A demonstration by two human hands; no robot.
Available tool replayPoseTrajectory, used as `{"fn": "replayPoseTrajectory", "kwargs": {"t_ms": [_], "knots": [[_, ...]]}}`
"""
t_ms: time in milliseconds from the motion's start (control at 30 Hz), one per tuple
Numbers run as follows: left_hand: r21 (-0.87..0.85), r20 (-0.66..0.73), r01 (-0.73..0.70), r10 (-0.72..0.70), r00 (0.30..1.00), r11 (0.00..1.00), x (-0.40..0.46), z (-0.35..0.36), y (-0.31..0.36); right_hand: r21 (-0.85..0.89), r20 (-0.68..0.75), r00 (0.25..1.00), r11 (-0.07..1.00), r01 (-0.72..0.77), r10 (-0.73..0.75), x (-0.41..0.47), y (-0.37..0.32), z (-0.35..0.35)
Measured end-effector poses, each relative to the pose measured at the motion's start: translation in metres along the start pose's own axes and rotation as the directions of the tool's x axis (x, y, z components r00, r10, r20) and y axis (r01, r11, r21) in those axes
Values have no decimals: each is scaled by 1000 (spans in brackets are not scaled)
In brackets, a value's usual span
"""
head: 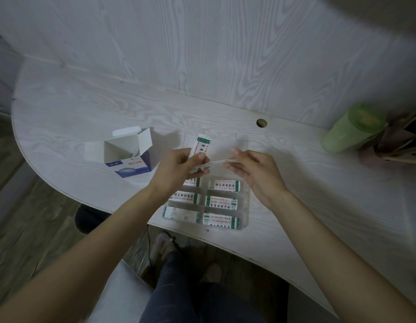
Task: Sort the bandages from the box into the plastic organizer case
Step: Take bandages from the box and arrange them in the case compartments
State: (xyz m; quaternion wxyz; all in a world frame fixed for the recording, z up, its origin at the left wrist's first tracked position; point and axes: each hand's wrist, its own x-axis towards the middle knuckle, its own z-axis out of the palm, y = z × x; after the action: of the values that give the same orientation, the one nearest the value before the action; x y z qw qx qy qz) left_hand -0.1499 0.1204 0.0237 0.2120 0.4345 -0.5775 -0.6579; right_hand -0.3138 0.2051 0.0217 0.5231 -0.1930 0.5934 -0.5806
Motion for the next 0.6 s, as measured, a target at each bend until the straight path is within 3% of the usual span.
{"fn": "replayPoseTrajectory", "kwargs": {"t_ms": [133,400,600], "knots": [[12,-69,15,-14,998,1000,7,0,-3,-283,-22,998,958,51,-60,5,5,-2],[-3,-88,50,-50,995,999,17,4,-22,-343,-97,995,939,1,-36,12,20,-10],[116,-157,97,-78,984,988,32,2,-41,-516,-237,969,854,-69,-65,25,53,-19]]}}
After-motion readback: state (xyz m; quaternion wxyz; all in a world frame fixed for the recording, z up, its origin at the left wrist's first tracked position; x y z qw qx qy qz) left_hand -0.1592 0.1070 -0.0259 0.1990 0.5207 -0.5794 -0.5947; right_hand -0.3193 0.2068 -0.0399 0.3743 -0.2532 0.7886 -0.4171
